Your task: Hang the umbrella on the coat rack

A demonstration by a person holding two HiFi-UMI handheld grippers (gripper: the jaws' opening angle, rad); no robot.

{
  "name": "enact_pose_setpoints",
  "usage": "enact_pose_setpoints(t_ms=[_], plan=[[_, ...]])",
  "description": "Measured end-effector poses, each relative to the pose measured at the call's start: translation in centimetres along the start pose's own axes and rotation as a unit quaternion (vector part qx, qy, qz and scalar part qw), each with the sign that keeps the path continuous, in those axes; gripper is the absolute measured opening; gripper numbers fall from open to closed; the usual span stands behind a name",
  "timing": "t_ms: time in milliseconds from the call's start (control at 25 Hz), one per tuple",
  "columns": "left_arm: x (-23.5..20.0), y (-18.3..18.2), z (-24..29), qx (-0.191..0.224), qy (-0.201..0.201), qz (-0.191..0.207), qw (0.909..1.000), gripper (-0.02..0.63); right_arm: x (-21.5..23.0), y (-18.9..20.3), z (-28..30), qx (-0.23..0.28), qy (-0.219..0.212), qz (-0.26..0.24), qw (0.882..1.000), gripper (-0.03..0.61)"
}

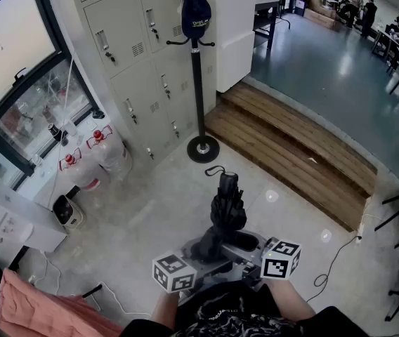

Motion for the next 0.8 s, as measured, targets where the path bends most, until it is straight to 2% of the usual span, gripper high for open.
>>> enact_pose_setpoints(t_ms=[360, 800], plan=[[-1.4, -0.4, 0.4, -0.019, -0.008, -0.011, 0.9997, 0.325, 1.0, -0.3, 1.0, 0.001, 0.024, 0.002, 1.000, 0.227], [-3.0, -2.1, 1.9, -0.011, -0.029, 0.011, 0.9995, 0.324, 2.8, -2.5, 1.6, 0.004, 0.010, -0.013, 1.000, 0.245]])
Point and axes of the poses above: the fingertips, and each gripper's own axes: z forward along the fingers, x to its right, y out of its underside, the point moved 7 cm from there along -z, backward along the fingers, and after that the axes turned 3 degrees about y, right-handed, at the moved point
